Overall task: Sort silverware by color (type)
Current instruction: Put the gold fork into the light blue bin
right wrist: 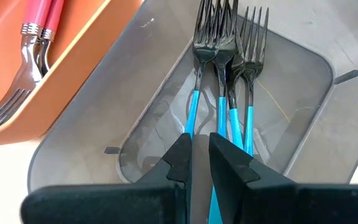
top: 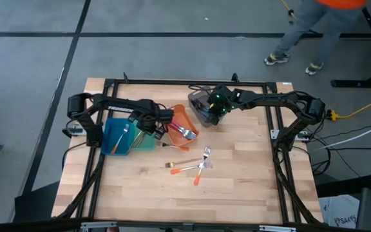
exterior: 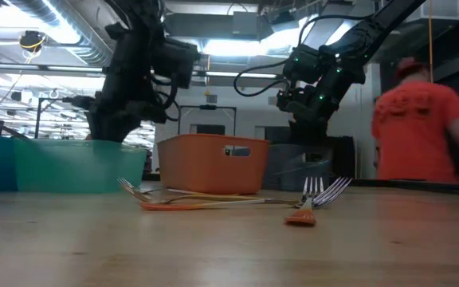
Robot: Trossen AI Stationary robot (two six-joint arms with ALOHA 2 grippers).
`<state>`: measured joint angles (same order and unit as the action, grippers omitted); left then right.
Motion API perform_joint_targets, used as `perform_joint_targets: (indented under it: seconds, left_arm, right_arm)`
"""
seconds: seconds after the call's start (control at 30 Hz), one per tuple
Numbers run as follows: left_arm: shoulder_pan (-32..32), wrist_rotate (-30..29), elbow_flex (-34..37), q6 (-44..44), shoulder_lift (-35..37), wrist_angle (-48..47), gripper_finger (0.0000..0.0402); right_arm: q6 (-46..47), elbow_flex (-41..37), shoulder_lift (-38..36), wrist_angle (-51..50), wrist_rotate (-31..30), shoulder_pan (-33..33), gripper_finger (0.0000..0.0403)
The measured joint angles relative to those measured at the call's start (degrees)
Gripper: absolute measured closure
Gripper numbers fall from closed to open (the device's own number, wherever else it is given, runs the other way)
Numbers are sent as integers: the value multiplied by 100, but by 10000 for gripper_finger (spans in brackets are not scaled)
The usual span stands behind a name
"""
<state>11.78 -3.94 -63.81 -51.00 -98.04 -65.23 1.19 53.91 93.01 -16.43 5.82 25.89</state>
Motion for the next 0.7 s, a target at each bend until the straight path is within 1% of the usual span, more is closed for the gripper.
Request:
perform_joint_targets:
  seconds: [0.33,0.53,0.7]
  left_arm:
    - [-464,-32,0,-400,481,39,331]
    - [-927,-442,0,-786,773,105,331]
    - [-1367,-743,0,-1242,985,355,331]
  right_arm:
    - [0,0,0,0,0,0,357]
    - [-13,0,0,2,-2,0,357]
    - [-204,0,0,18,-71,2,357]
